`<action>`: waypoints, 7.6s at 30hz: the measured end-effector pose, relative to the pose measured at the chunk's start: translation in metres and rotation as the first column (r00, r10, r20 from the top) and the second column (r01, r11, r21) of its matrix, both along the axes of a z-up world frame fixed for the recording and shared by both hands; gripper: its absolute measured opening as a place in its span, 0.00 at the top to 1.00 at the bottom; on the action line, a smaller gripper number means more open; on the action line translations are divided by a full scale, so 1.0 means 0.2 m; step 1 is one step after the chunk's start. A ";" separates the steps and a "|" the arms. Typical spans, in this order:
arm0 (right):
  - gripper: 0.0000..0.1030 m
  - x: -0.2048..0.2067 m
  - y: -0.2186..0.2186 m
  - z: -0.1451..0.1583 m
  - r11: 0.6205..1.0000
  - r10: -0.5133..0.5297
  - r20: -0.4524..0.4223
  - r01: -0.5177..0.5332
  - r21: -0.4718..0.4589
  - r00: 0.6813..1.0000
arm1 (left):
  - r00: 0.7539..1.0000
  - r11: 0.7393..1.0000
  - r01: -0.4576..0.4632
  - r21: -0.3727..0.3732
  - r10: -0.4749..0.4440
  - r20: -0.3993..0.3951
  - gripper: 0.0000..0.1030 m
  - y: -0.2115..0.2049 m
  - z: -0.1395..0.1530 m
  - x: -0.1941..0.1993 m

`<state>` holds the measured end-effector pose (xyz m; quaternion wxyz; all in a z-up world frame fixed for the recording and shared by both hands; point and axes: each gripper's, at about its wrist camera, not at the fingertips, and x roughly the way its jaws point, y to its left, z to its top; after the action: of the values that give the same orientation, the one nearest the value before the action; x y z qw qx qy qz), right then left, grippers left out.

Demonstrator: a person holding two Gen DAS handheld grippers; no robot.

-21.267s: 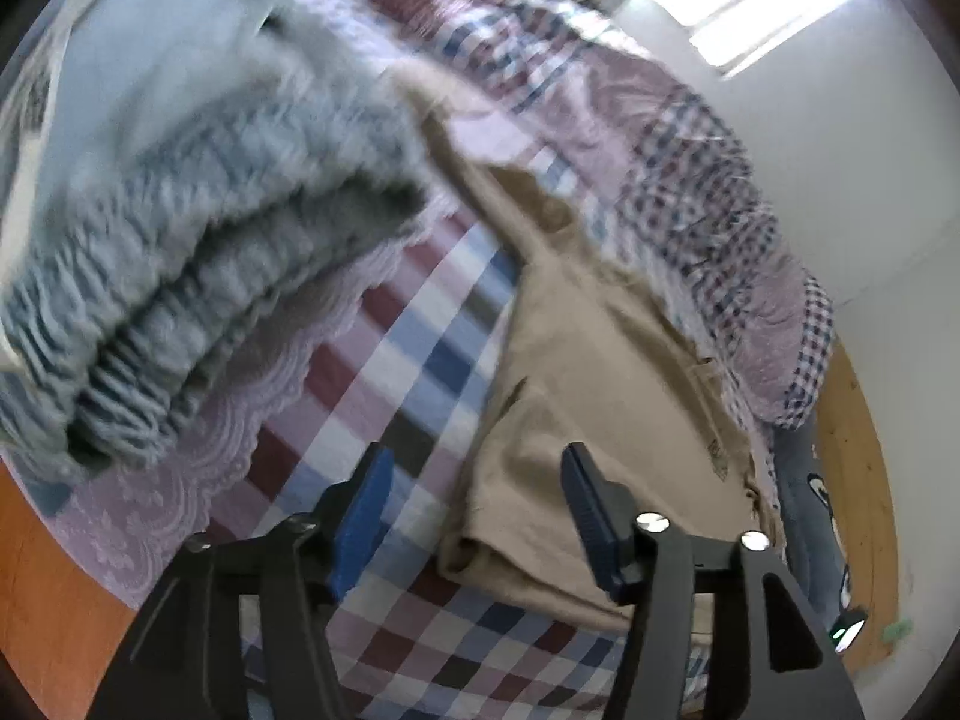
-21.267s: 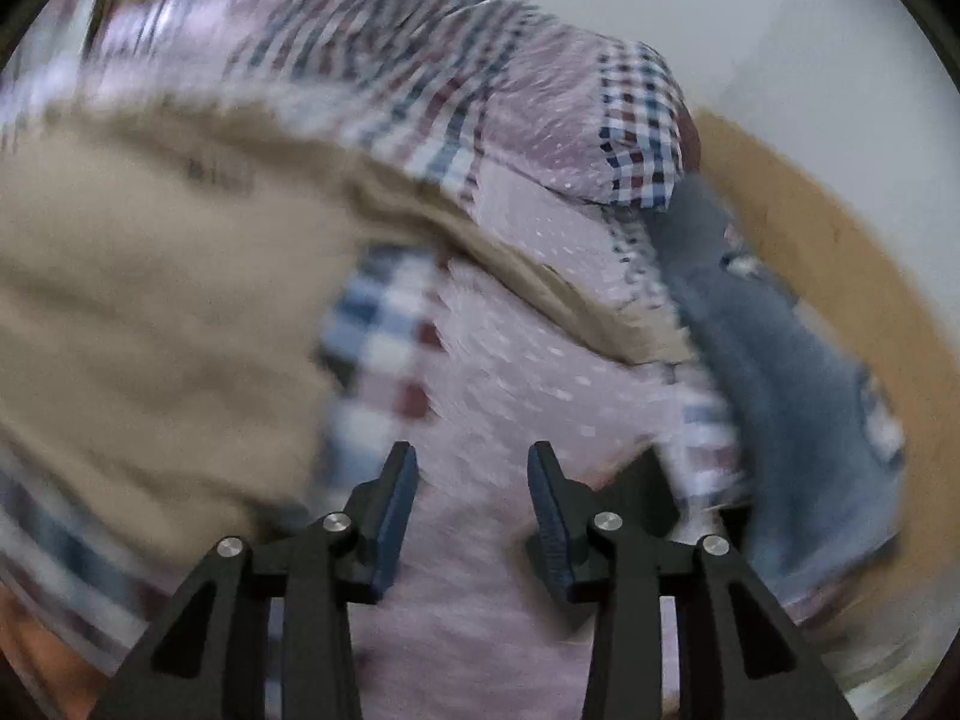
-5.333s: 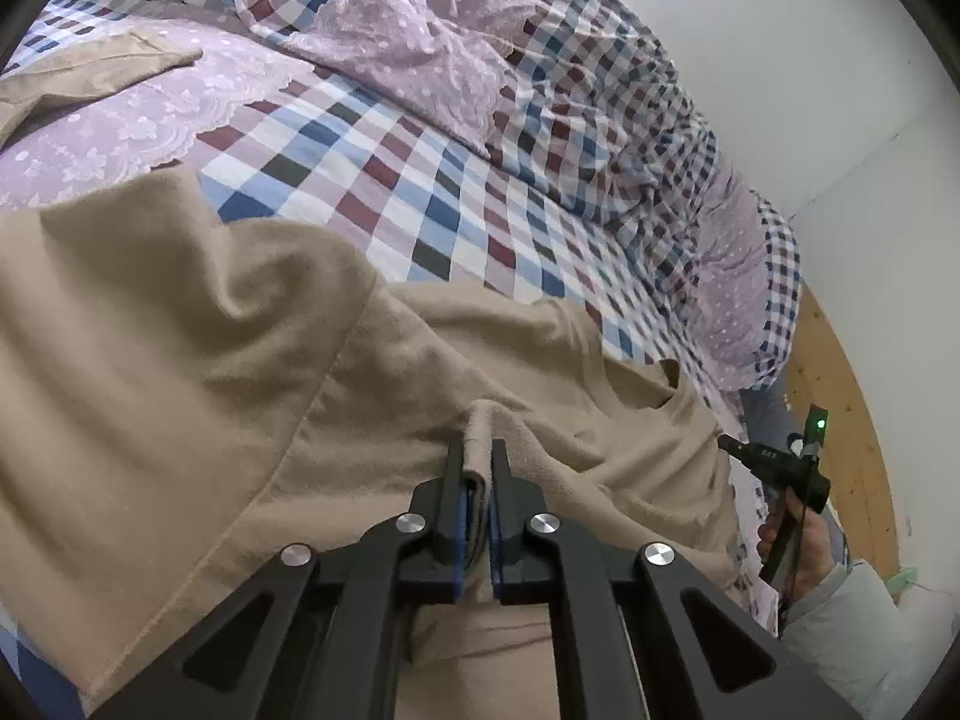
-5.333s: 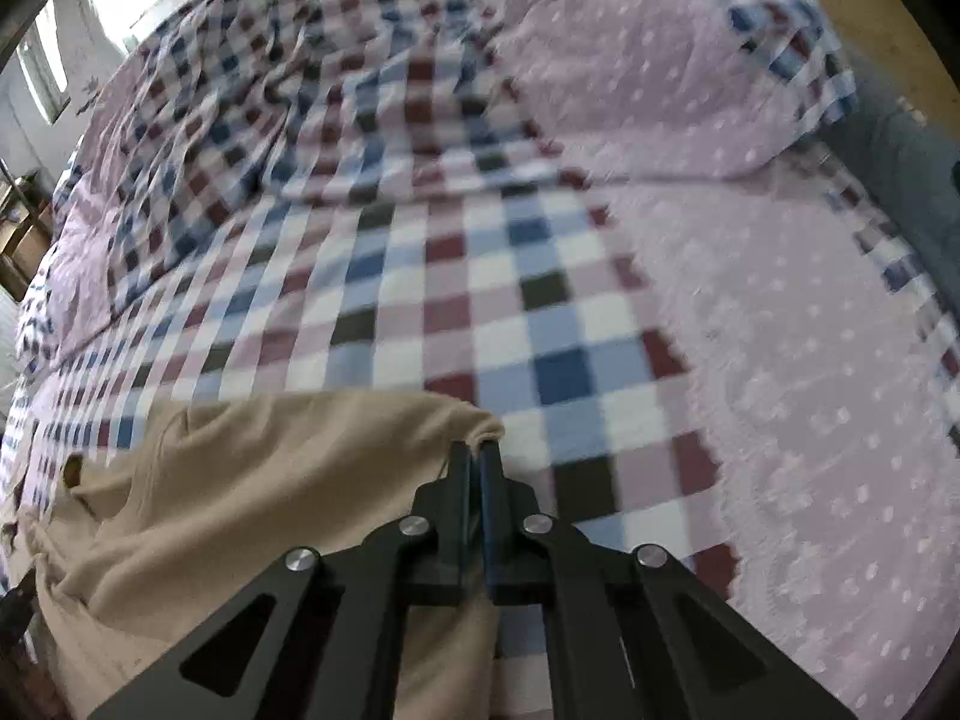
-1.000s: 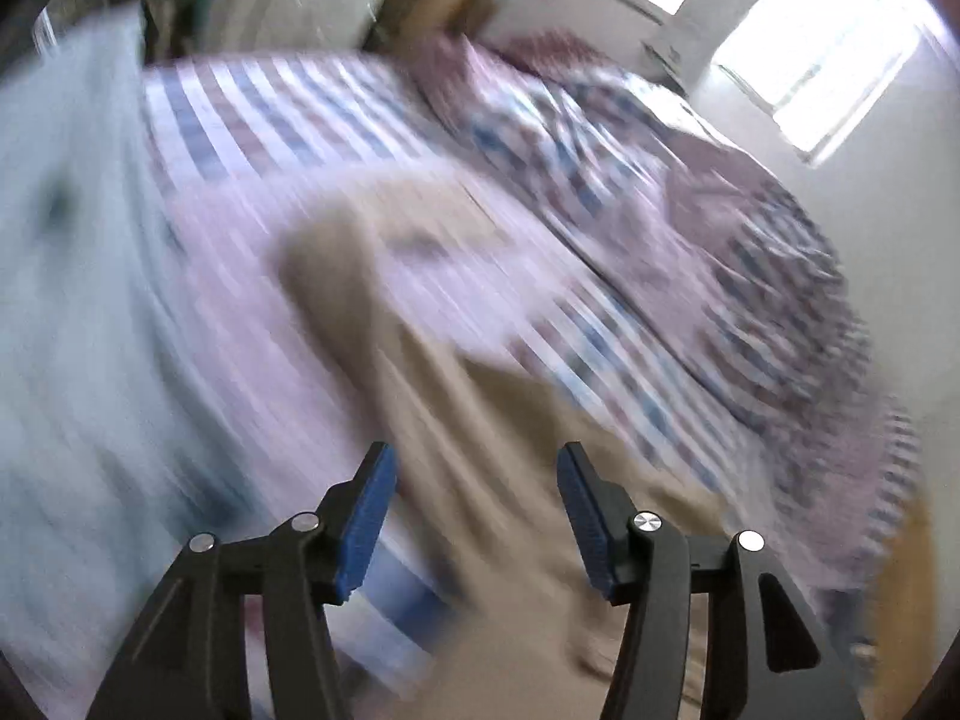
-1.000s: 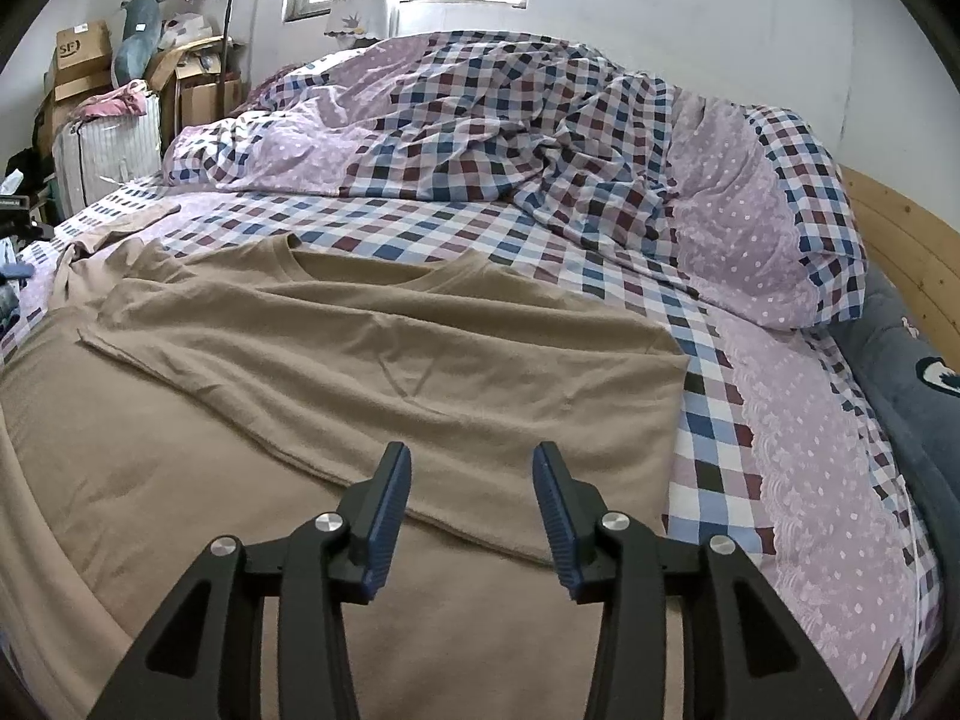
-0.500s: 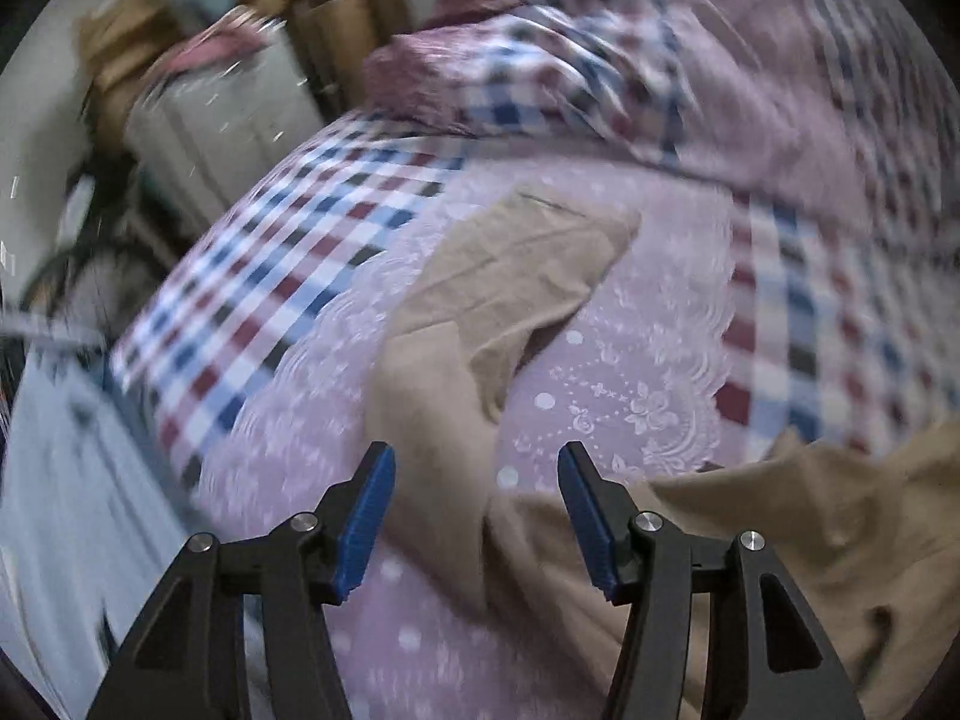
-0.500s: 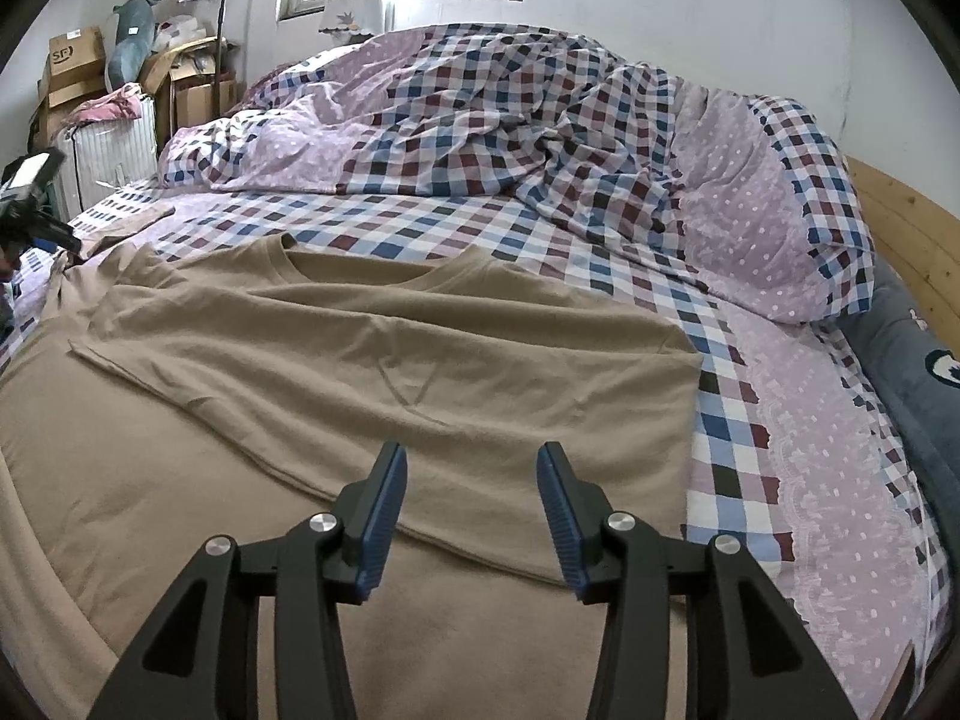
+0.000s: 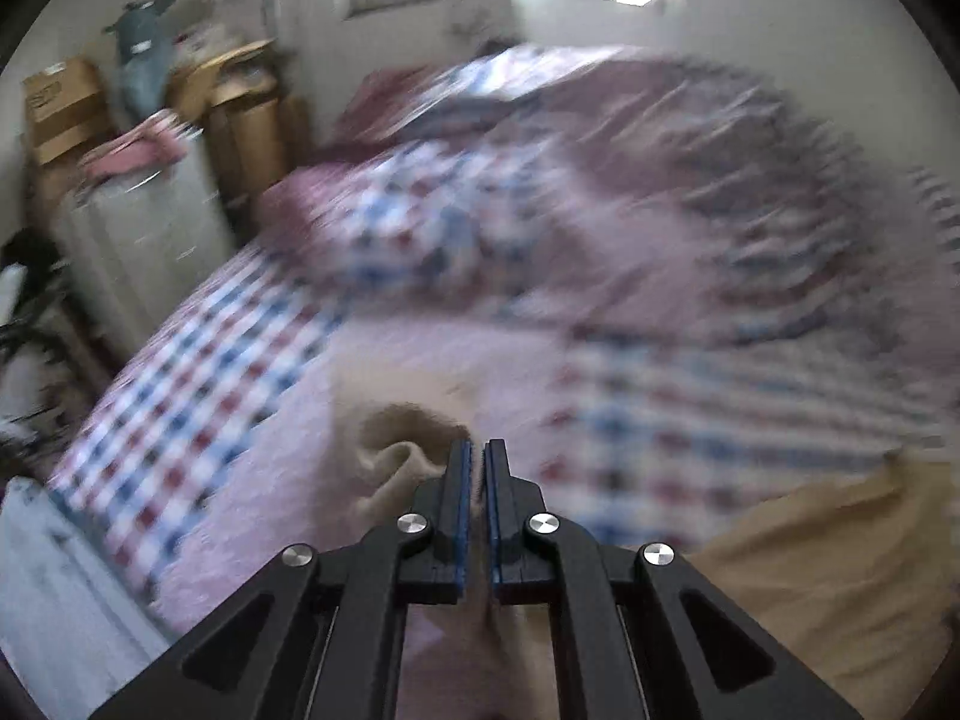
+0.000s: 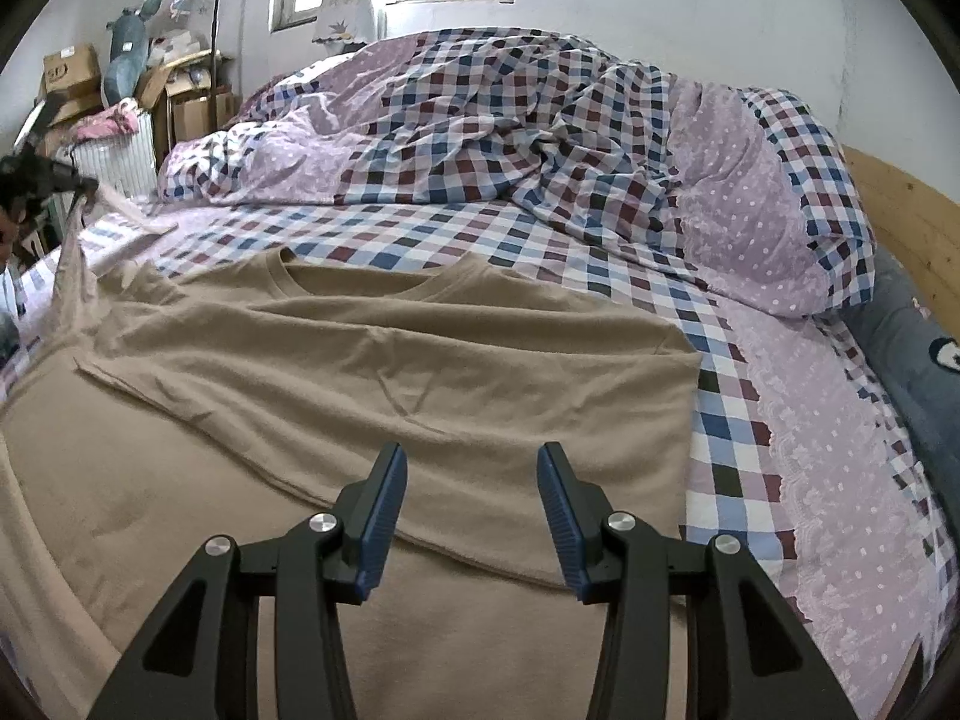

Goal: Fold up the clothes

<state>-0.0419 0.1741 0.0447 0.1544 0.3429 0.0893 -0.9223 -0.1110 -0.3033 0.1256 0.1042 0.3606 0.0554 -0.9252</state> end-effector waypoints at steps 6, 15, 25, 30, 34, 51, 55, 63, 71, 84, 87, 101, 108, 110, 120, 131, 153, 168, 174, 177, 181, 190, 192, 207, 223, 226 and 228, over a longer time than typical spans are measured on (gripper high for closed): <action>0.53 0.01 0.02 0.03 0.997 -0.002 0.021 0.003 -0.073 1.000 | 0.920 0.928 0.370 0.047 -0.359 -0.155 0.97 0.56 0.25 0.14; 0.53 0.02 0.09 0.11 0.966 0.040 0.057 -0.024 -0.258 0.998 | 0.776 0.783 0.621 0.037 -0.607 -0.168 0.96 0.99 0.31 0.29; 0.53 -0.03 0.15 0.06 0.916 0.064 0.183 0.015 -0.402 0.981 | 0.725 0.742 0.653 0.152 -0.670 0.160 0.49 1.05 -0.09 0.35; 0.52 -0.08 0.14 -0.03 0.879 0.109 0.284 0.041 -0.475 0.953 | 0.819 0.810 0.555 0.190 -0.572 0.045 0.27 0.93 -0.10 0.53; 0.52 -0.08 0.08 -0.07 0.894 0.119 0.303 0.031 -0.448 0.946 | 0.905 0.896 0.417 0.156 -0.424 0.018 0.26 0.84 -0.21 0.62; 0.53 0.18 -0.50 -0.06 0.949 0.307 0.161 -0.288 -0.131 0.938 | 0.951 0.935 0.285 -0.208 -0.250 0.179 0.63 0.91 -0.56 0.62; 0.63 0.17 -0.56 -0.14 0.957 0.291 0.191 -0.285 -0.055 0.938 | 0.976 0.961 0.180 -0.211 -0.146 0.164 0.95 0.82 -0.57 0.57; 0.95 0.17 -0.29 0.20 0.994 0.110 -0.067 -0.111 -0.008 0.992 | 0.988 0.993 0.068 -0.101 -0.053 0.145 0.99 0.64 -0.57 0.57; 0.90 0.25 0.05 0.41 0.945 0.292 -0.153 -0.310 -0.106 0.944 | 0.983 0.992 0.071 -0.107 -0.051 0.177 0.99 0.64 -0.60 0.57; 0.51 0.20 0.21 0.26 0.898 0.408 0.016 -0.399 -0.185 0.913 | 0.984 0.997 0.039 -0.060 -0.028 0.178 0.97 0.62 -0.60 0.53; 0.55 0.34 0.05 0.18 0.845 0.535 0.067 -0.533 -0.052 0.842 | 0.984 0.998 0.034 -0.053 -0.024 0.179 0.97 0.62 -0.61 0.52; 0.95 0.22 0.16 -0.02 0.925 0.370 0.180 -0.379 0.020 0.912 | 0.984 0.999 0.014 -0.050 -0.005 0.181 0.97 0.63 -0.65 0.49; 0.93 -0.12 0.54 0.02 0.960 -0.012 0.203 0.068 -0.271 0.979 | 0.984 0.999 0.016 -0.042 -0.008 0.179 0.96 0.62 -0.65 0.50; 0.93 -0.18 0.62 -0.03 0.931 -0.052 0.266 0.144 -0.336 0.962 | 0.984 0.999 0.016 -0.035 -0.010 0.177 0.95 0.61 -0.65 0.50; 0.59 -0.14 0.53 -0.06 0.923 0.087 0.275 0.026 -0.384 0.958 | 0.990 0.978 -0.014 0.210 -0.017 0.142 0.74 0.45 -0.60 0.48; 0.58 -0.12 0.51 -0.04 0.926 0.149 0.266 -0.040 -0.376 0.952 | 0.998 0.886 0.016 0.463 -0.039 0.041 0.43 0.20 -0.48 0.28; 1.00 -0.13 0.52 0.02 0.952 0.090 0.173 -0.034 -0.303 0.981 | 0.996 0.875 0.067 0.480 -0.086 0.017 0.92 0.18 -0.64 0.00; 0.63 -0.20 0.55 -0.09 0.933 0.110 0.337 0.020 -0.360 0.935 | 0.997 0.866 0.073 0.494 -0.068 -0.028 0.93 0.14 -0.67 -0.01; 0.77 -0.19 0.45 -0.12 0.952 0.151 0.326 -0.048 -0.304 0.933 | 0.997 0.871 0.070 0.487 -0.066 -0.025 0.93 0.15 -0.67 0.00; 0.98 -0.21 0.40 -0.15 0.973 0.119 0.350 -0.039 -0.226 0.929 | 0.997 0.870 0.071 0.487 -0.067 -0.026 0.93 0.15 -0.67 0.00; 0.99 -0.20 0.41 -0.07 0.982 0.062 0.268 -0.010 -0.191 0.961 | 0.997 0.868 0.073 0.490 -0.066 -0.033 0.93 0.14 -0.67 0.00; 1.00 -0.32 0.52 0.11 0.973 -0.091 0.122 0.114 -0.200 0.988 | 0.995 0.864 0.089 0.495 -0.056 -0.081 0.93 0.12 -0.63 0.01; 1.00 -0.40 0.52 0.07 0.975 -0.105 0.138 0.129 -0.182 0.985 | 0.996 0.865 0.085 0.495 -0.054 -0.077 0.93 0.12 -0.63 0.01; 0.53 -0.32 0.62 -0.06 0.947 -0.181 0.289 0.246 -0.206 0.940 | 1.000 0.880 0.017 0.475 -0.020 0.001 0.48 0.09 -0.63 0.05; 0.54 -0.12 0.23 -0.16 1.000 -0.004 0.296 0.004 0.000 0.955 | 0.966 0.938 0.123 0.325 -0.189 0.179 0.46 0.32 -0.55 0.57; 0.54 -0.10 0.25 -0.15 1.000 -0.018 0.288 0.019 0.002 0.957 | 0.961 0.955 0.153 0.253 -0.204 0.188 0.46 0.38 -0.55 0.64; 0.53 -0.07 0.27 -0.10 1.000 -0.020 0.262 0.025 -0.016 0.965 | 0.956 0.970 0.192 0.150 -0.219 0.194 0.46 0.45 -0.53 0.68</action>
<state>-0.0562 0.2274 0.0243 0.1574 0.4613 0.0553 -0.8714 0.0247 -0.2134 0.0195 -0.0111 0.4657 0.0660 -0.8824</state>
